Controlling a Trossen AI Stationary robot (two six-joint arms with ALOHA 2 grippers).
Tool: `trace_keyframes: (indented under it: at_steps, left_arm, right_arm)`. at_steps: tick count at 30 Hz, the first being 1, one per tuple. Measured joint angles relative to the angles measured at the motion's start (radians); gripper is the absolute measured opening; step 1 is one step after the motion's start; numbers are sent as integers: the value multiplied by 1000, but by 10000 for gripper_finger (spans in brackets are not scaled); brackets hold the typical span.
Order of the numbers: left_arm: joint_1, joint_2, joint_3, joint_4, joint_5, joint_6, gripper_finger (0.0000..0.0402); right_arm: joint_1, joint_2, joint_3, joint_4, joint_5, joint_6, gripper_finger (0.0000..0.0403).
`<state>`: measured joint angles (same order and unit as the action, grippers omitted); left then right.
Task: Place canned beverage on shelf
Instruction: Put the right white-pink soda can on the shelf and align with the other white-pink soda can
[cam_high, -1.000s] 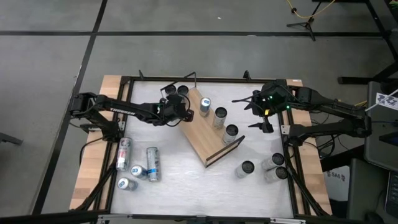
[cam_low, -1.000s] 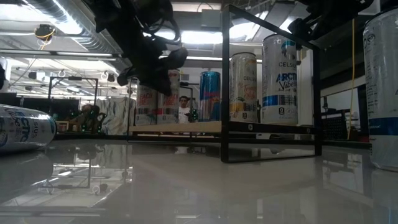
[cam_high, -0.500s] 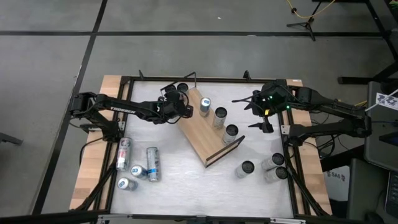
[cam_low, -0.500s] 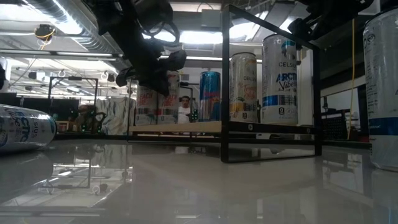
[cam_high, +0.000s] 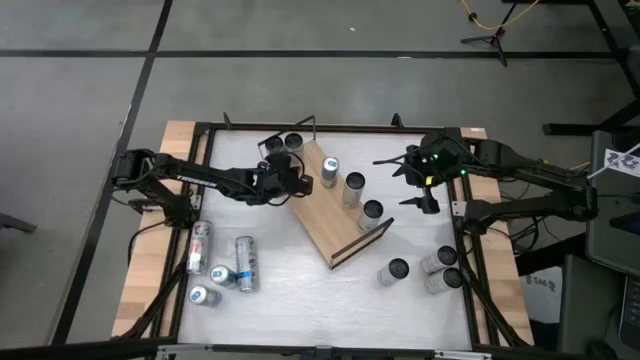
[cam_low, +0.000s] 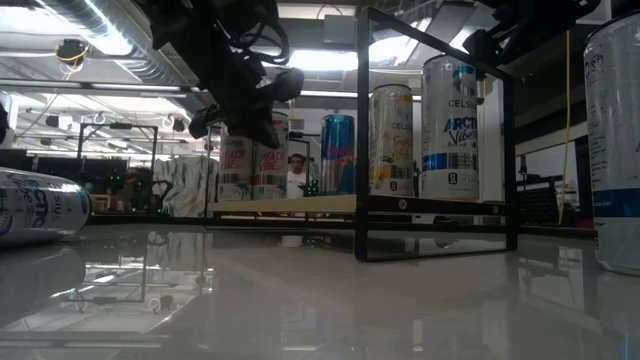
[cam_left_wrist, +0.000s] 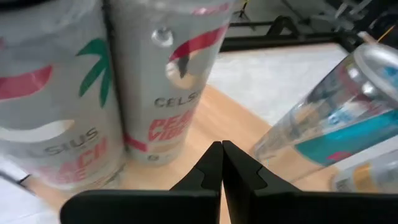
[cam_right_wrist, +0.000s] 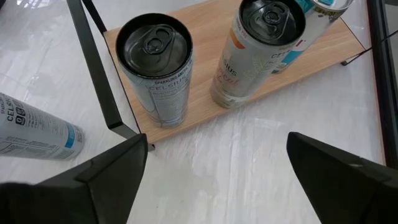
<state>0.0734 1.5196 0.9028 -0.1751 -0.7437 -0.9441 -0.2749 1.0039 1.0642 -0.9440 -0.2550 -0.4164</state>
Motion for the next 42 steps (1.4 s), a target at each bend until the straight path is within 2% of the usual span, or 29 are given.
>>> trace_keyframes:
  at_steps: [6,26,42]
  left_arm:
    - [3,45,0,73,-37,-3,0]
    - [36,74,0,72,-119,-328,0]
    - [86,74,0,72,-129,-391,0]
  right_arm:
    - [0,0,0,0,0,0,379]
    - [0,0,0,1,0,0,379]
    - [0,0,0,1,0,0,379]
